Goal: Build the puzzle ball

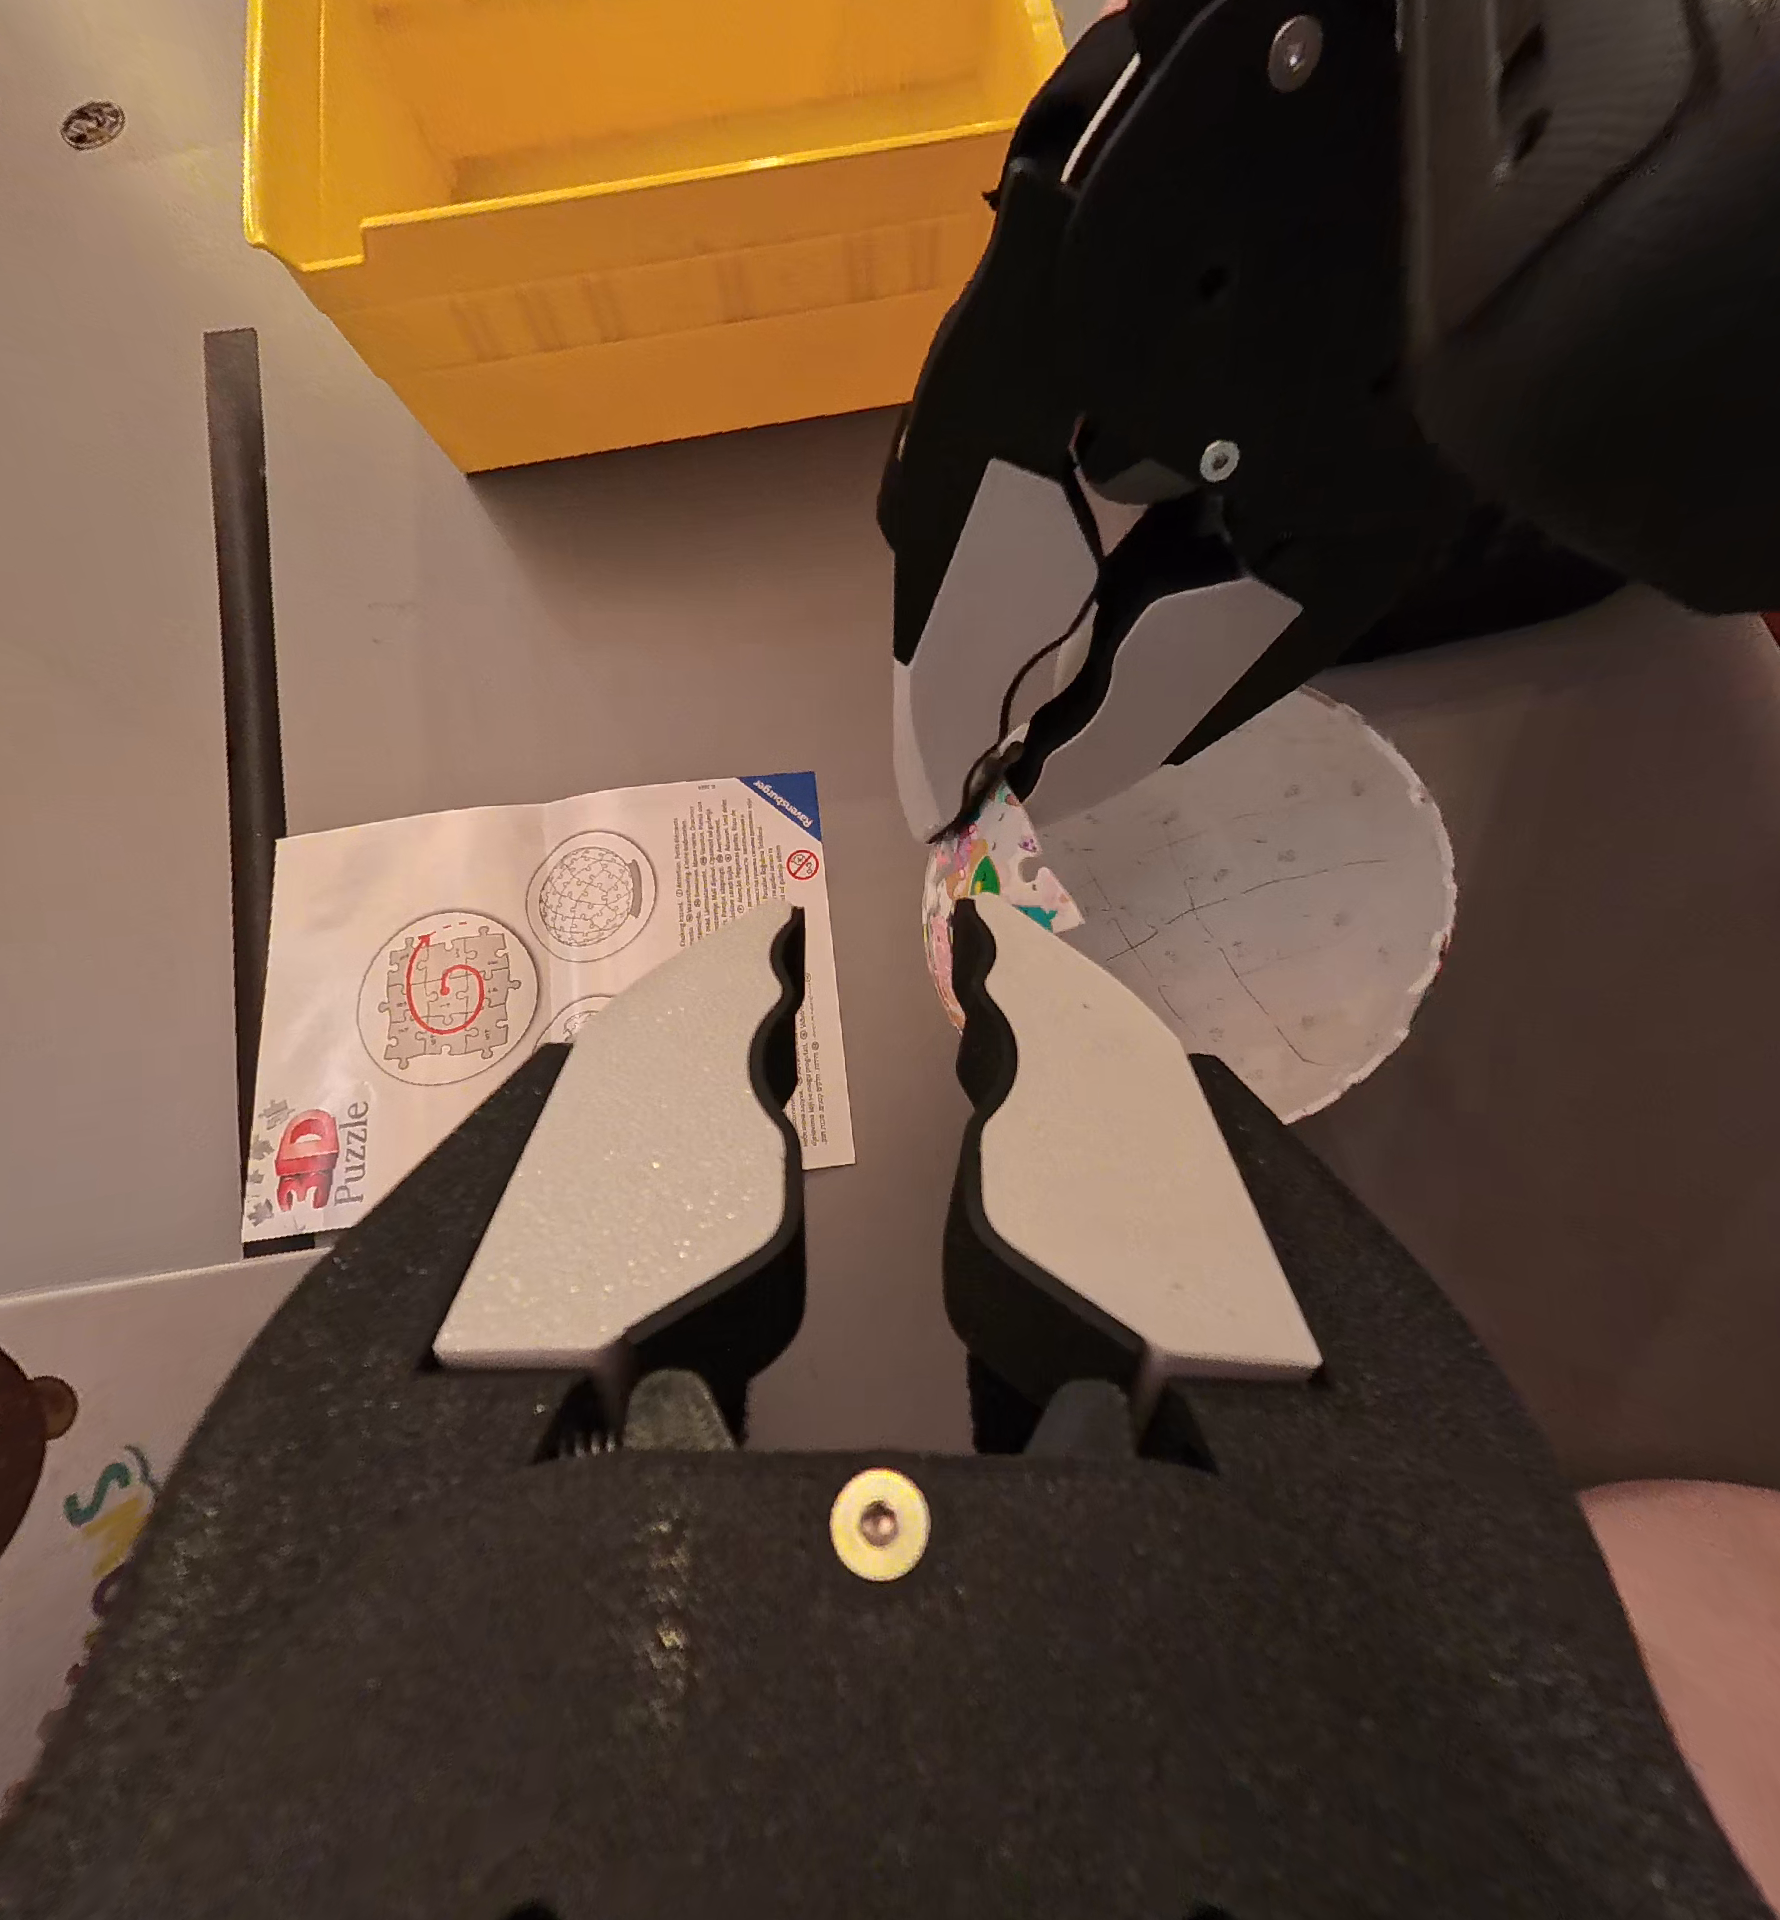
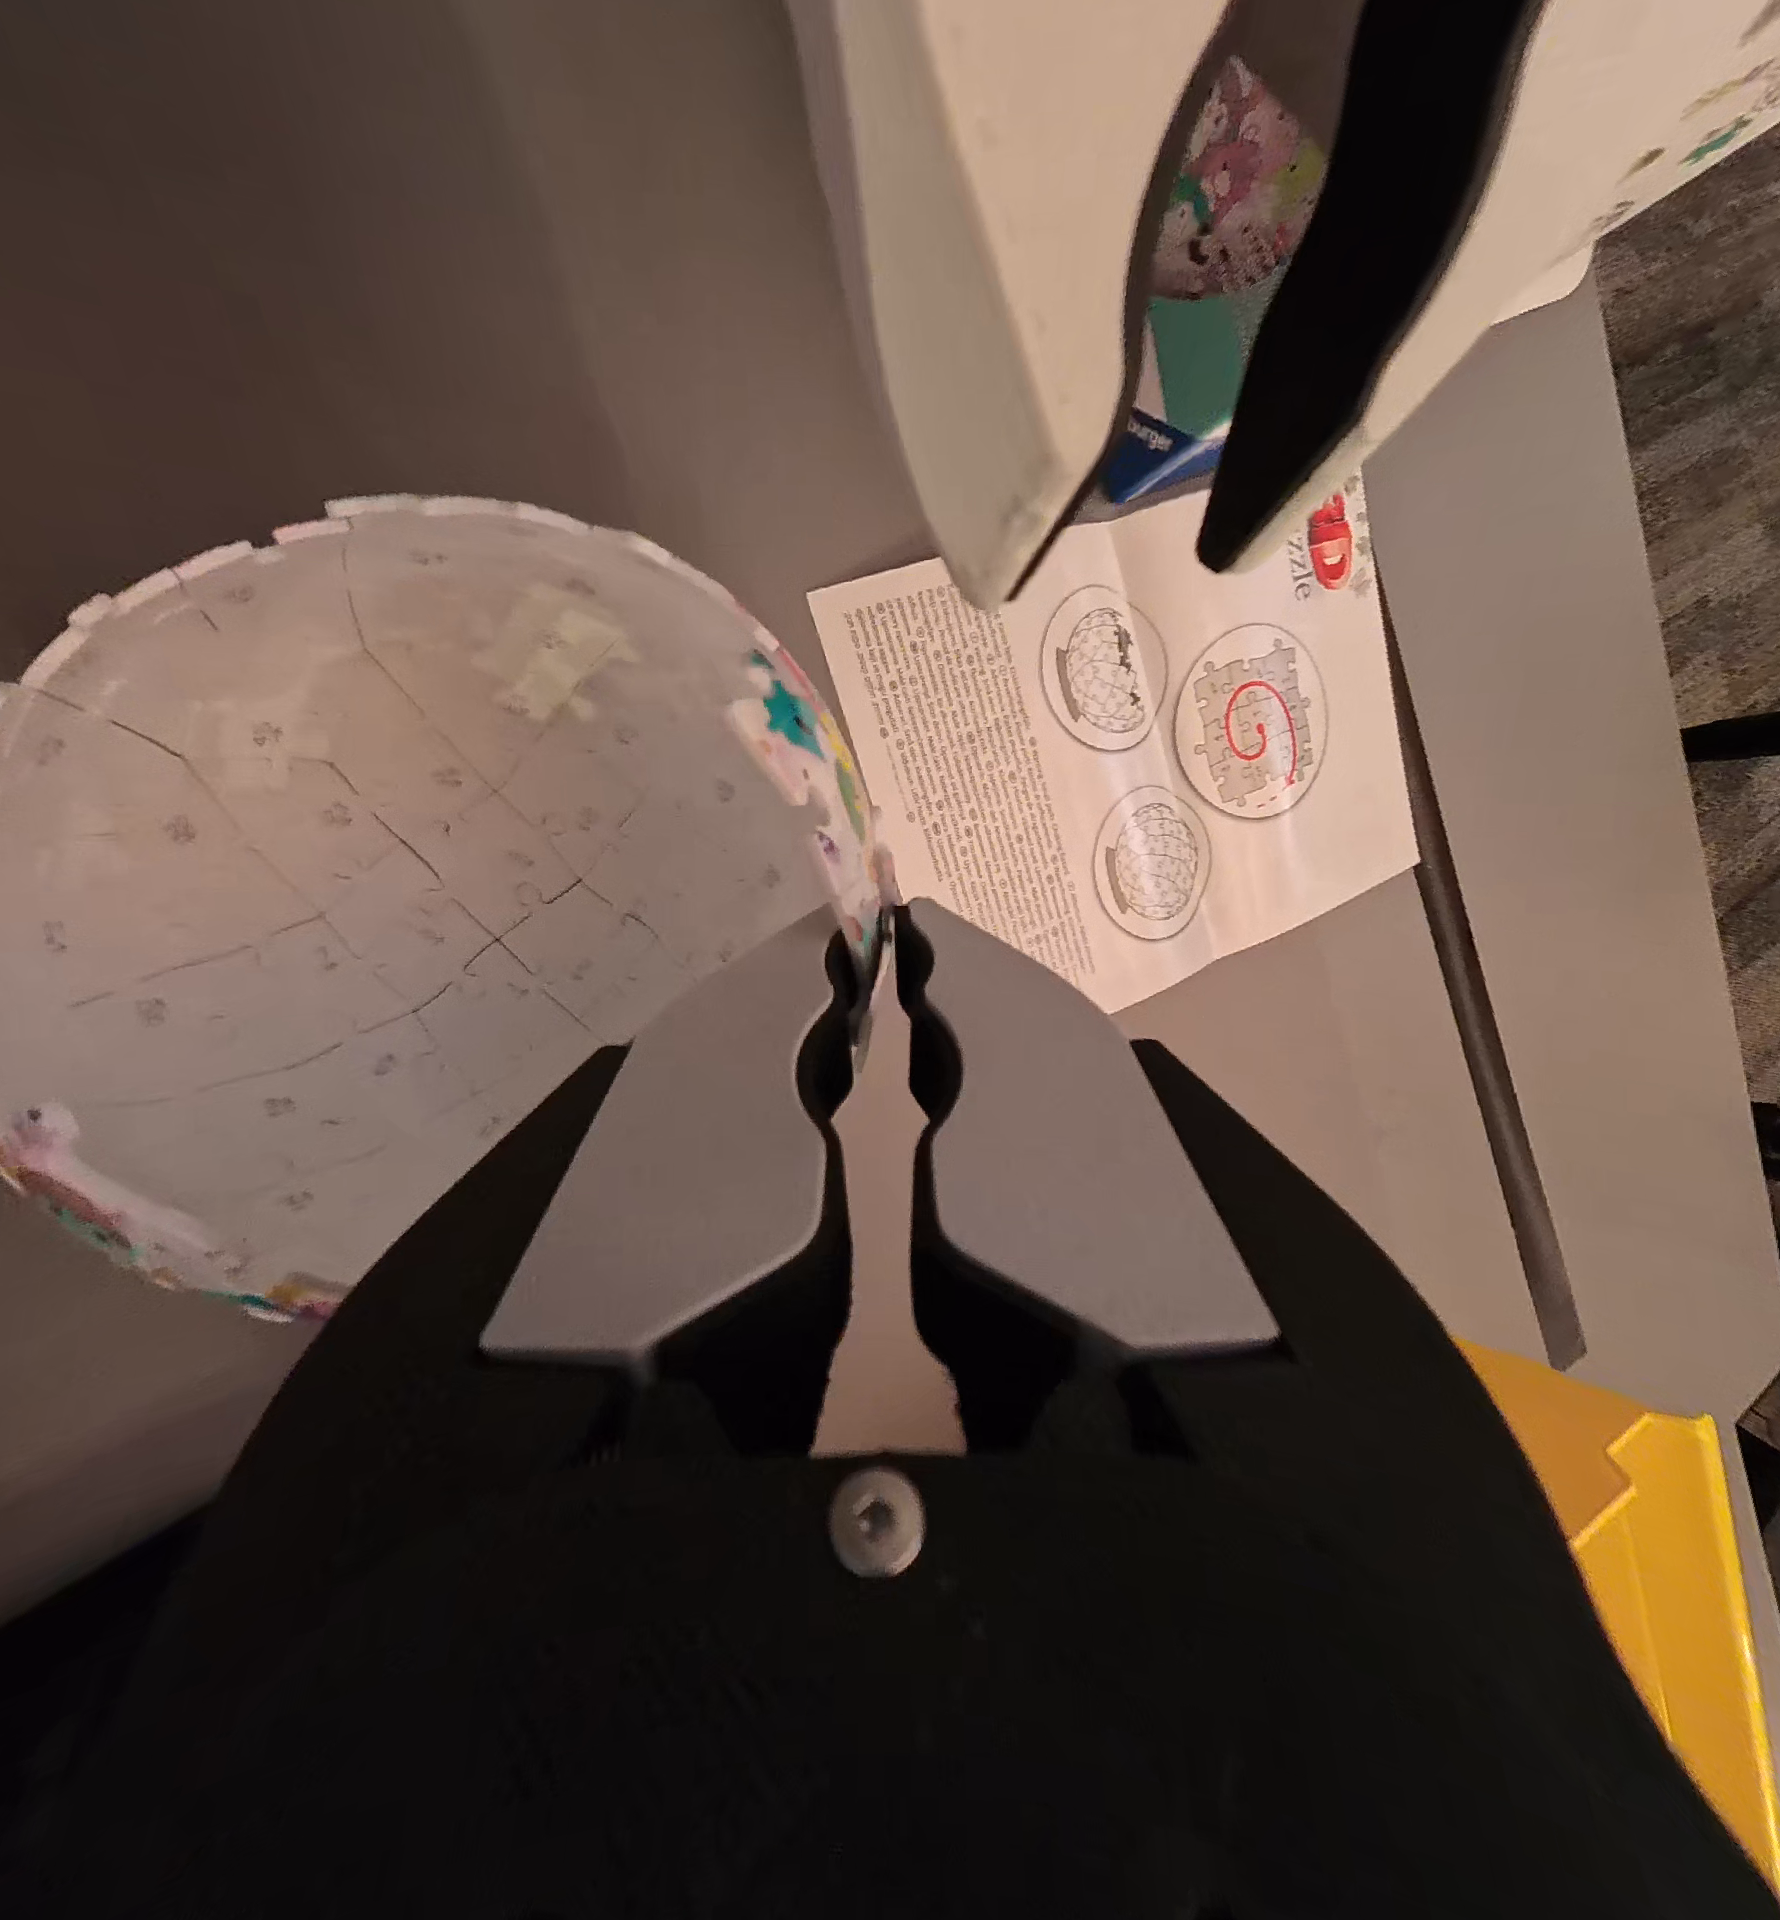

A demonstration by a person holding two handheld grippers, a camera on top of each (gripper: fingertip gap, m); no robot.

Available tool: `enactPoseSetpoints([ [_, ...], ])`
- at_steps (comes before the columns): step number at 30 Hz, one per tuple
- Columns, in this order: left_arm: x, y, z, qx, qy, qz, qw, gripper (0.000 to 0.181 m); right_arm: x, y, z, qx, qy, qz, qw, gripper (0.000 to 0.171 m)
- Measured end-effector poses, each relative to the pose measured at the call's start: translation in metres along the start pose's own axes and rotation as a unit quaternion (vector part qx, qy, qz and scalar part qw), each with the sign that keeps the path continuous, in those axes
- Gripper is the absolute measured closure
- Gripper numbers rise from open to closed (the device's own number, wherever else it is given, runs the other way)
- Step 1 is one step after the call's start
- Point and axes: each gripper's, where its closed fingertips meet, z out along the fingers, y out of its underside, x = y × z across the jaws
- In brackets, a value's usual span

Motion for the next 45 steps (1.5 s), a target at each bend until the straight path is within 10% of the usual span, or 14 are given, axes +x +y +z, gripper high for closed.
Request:
enactPoseSetpoints([
  [45,-0.002,0.001,0.008,-0.012,0.005,-0.010,1.000,0.156,0.005,-0.006,-0.002,0.031,0.025,0.002,0.999,0.167],
])
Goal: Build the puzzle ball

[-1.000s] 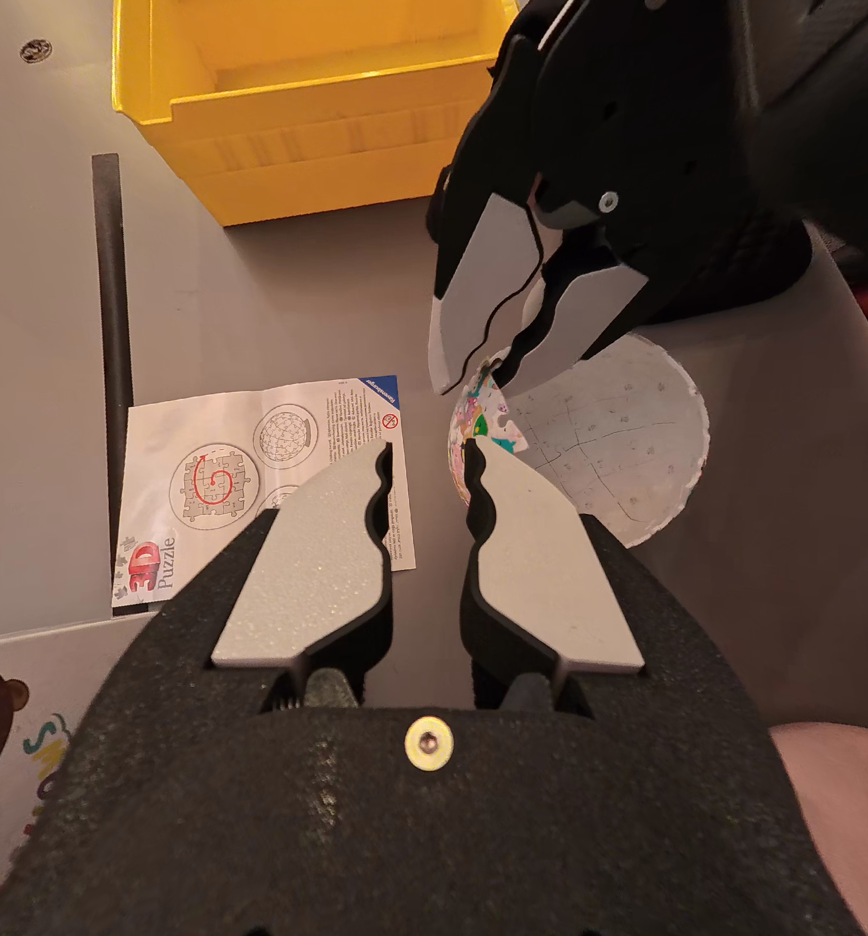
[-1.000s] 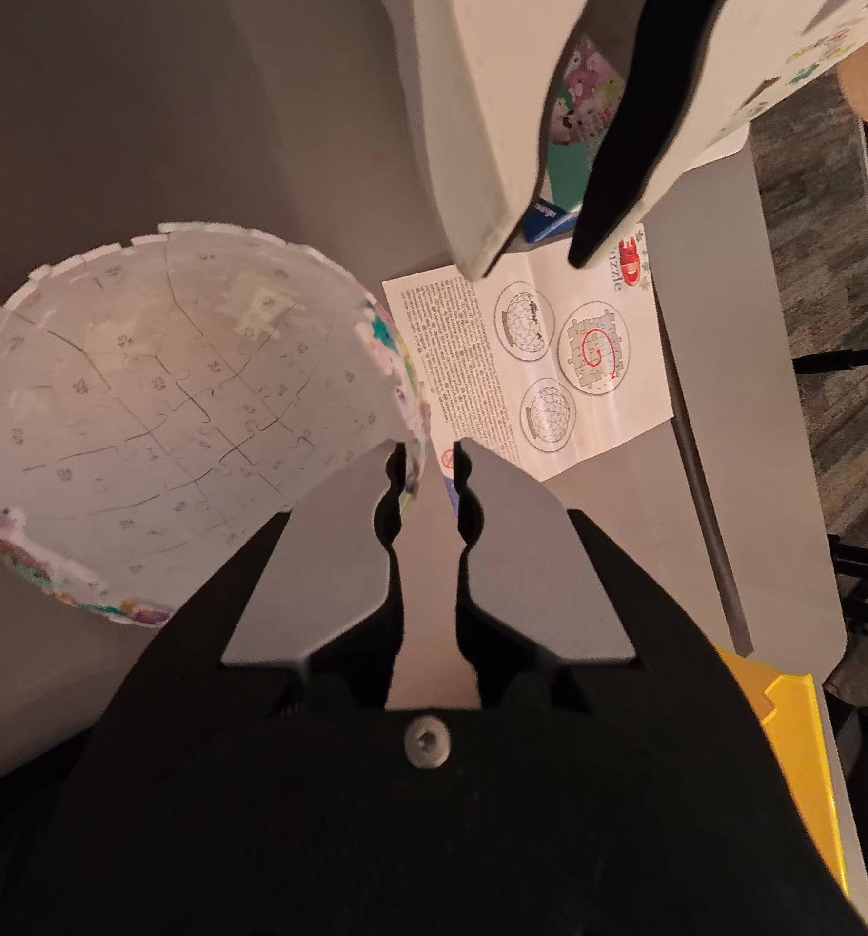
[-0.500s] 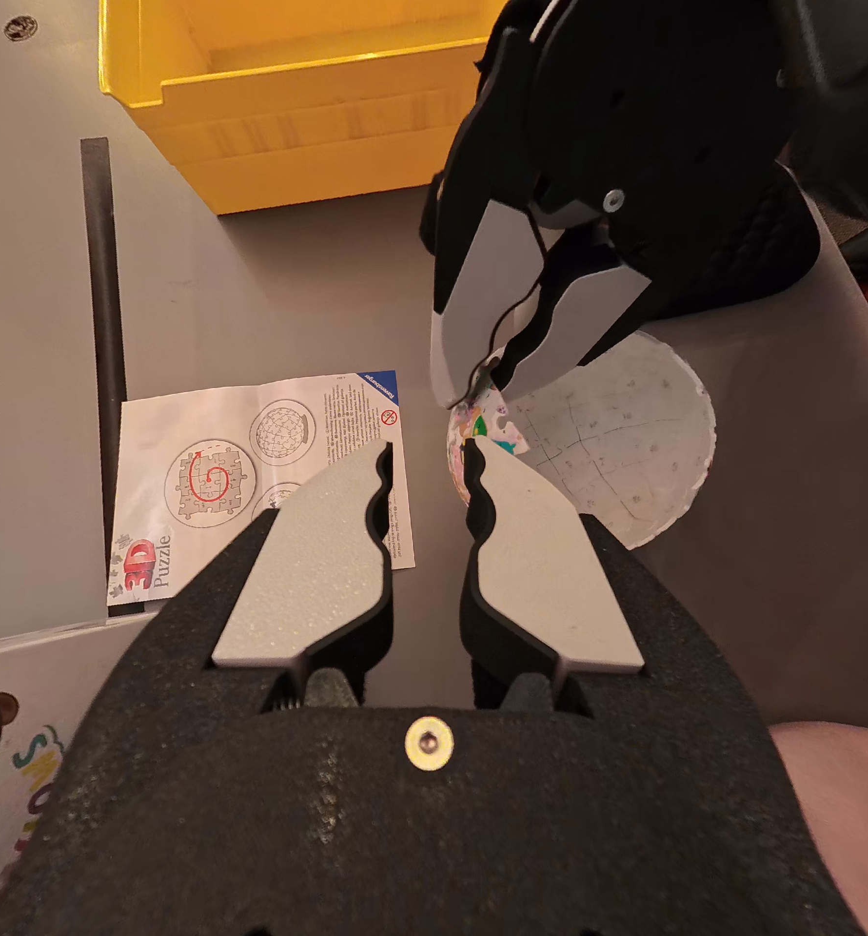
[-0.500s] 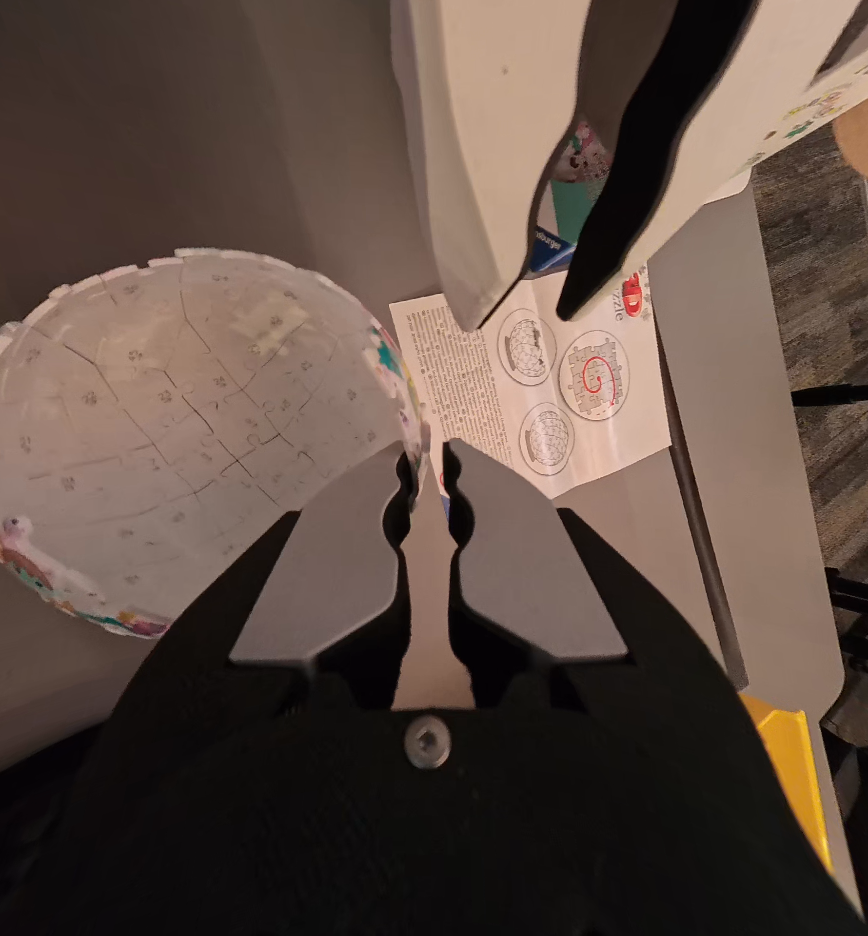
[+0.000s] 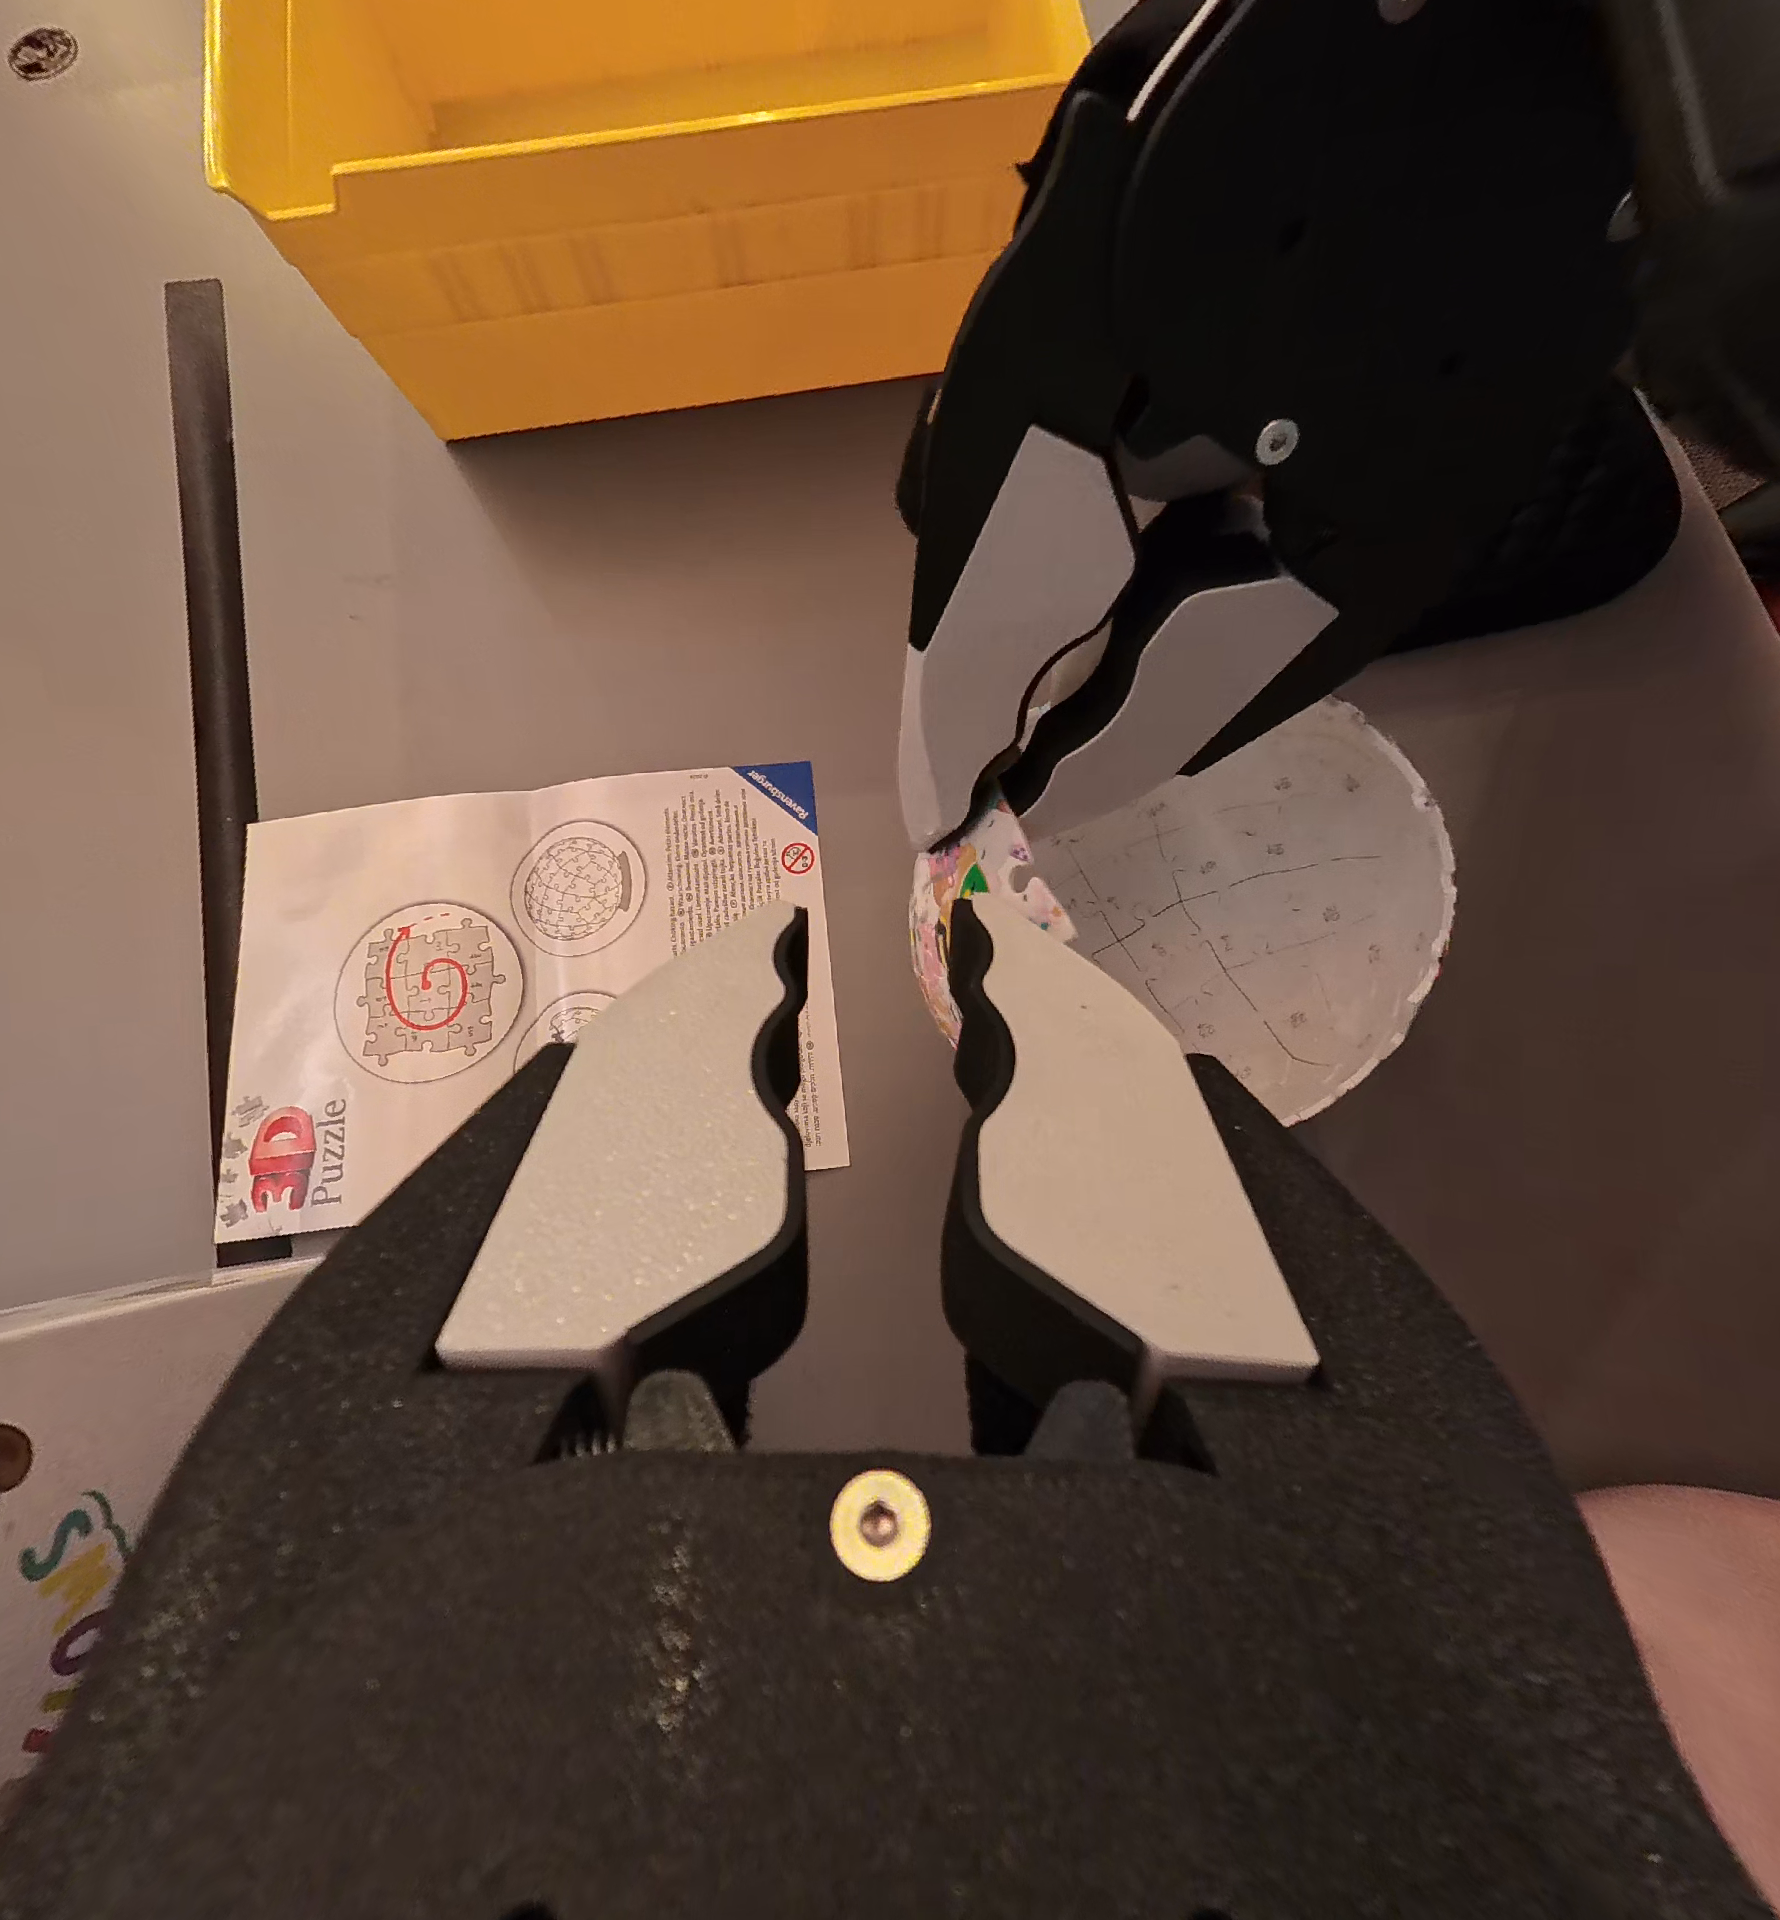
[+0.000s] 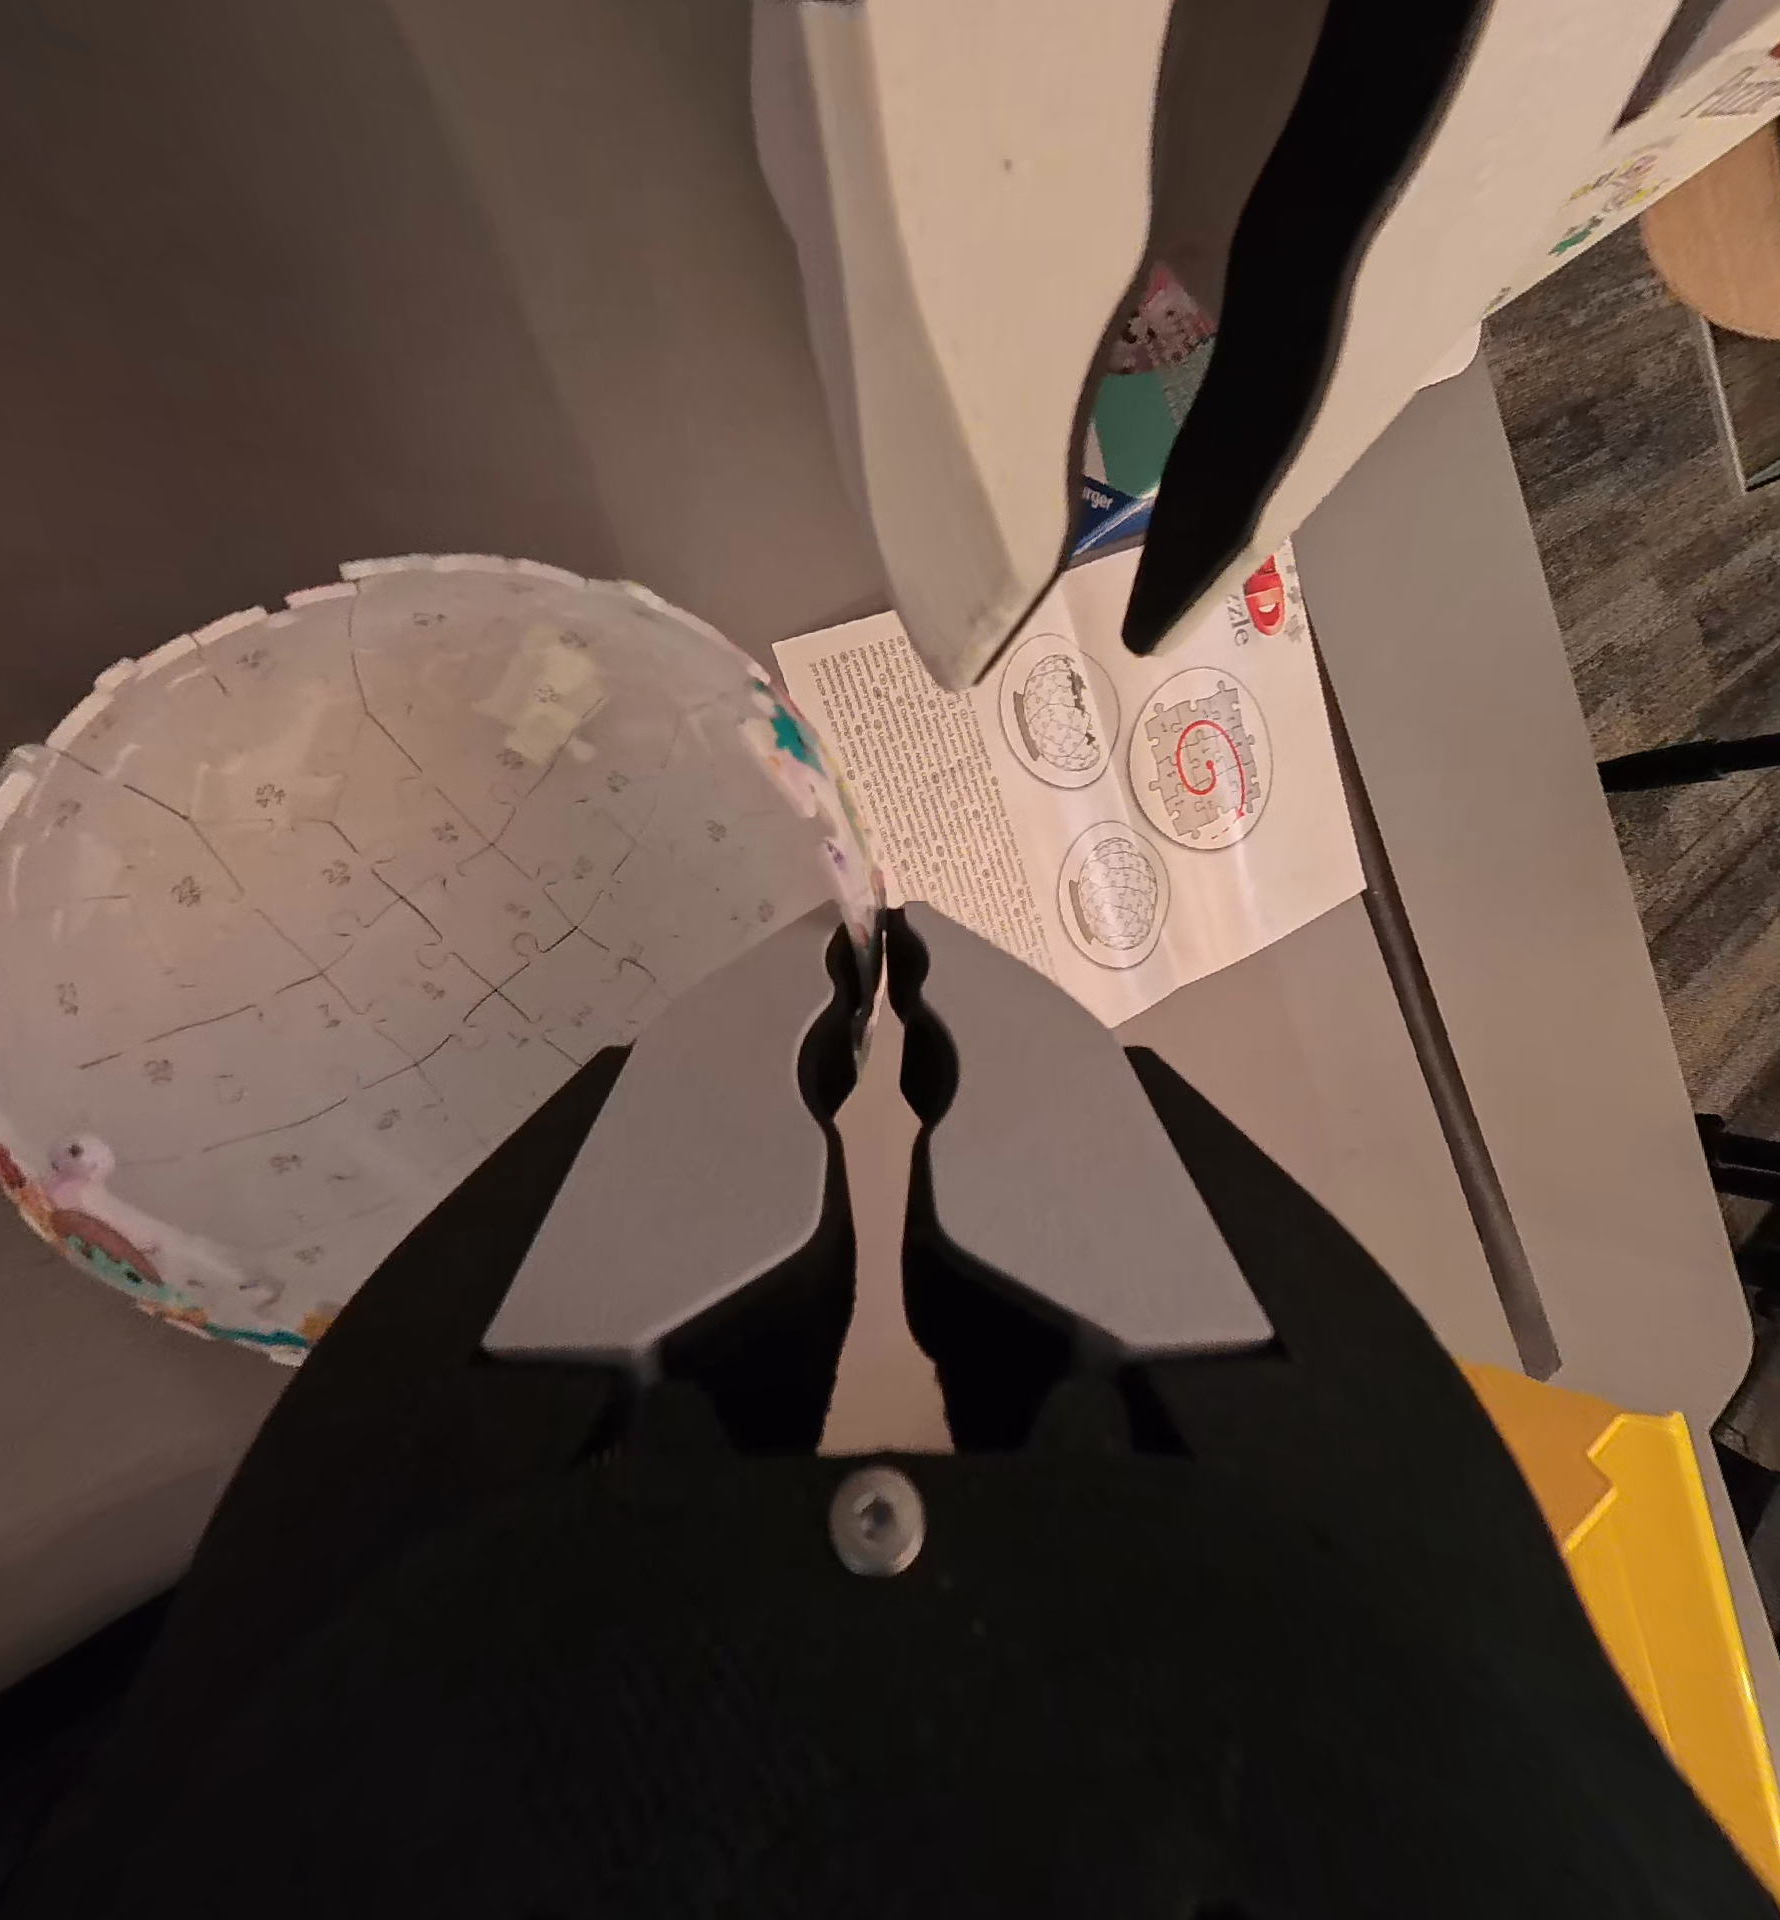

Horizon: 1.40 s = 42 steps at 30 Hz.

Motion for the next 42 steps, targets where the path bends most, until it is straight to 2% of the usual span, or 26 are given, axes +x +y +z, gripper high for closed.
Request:
enactPoseSetpoints([
  [22,-0.001,0.002,0.002,-0.006,0.001,-0.006,1.000,0.156,0.003,0.006,-0.007,0.004,0.003,-0.012,1.000,0.159],
  [26,-0.001,0.002,0.002,-0.008,0.001,-0.006,1.000,0.156,0.001,0.004,-0.003,0.010,-0.005,-0.015,1.000,0.165],
  [31,-0.001,0.002,0.003,-0.007,0.004,-0.007,1.000,0.156,0.002,0.003,0.000,0.009,-0.006,-0.011,1.000,0.165],
  [34,-0.001,0.001,0.003,-0.006,0.003,-0.006,1.000,0.157,0.004,0.005,0.002,0.003,-0.002,-0.012,1.000,0.159],
  [37,0.000,0.001,0.002,-0.005,0.004,-0.006,1.000,0.157,0.002,0.004,0.003,0.005,-0.009,-0.011,1.000,0.165],
  [42,0.000,0.001,0.003,-0.007,0.004,-0.006,1.000,0.158,0.003,0.004,0.003,0.001,-0.010,0.006,1.000,0.166],
])
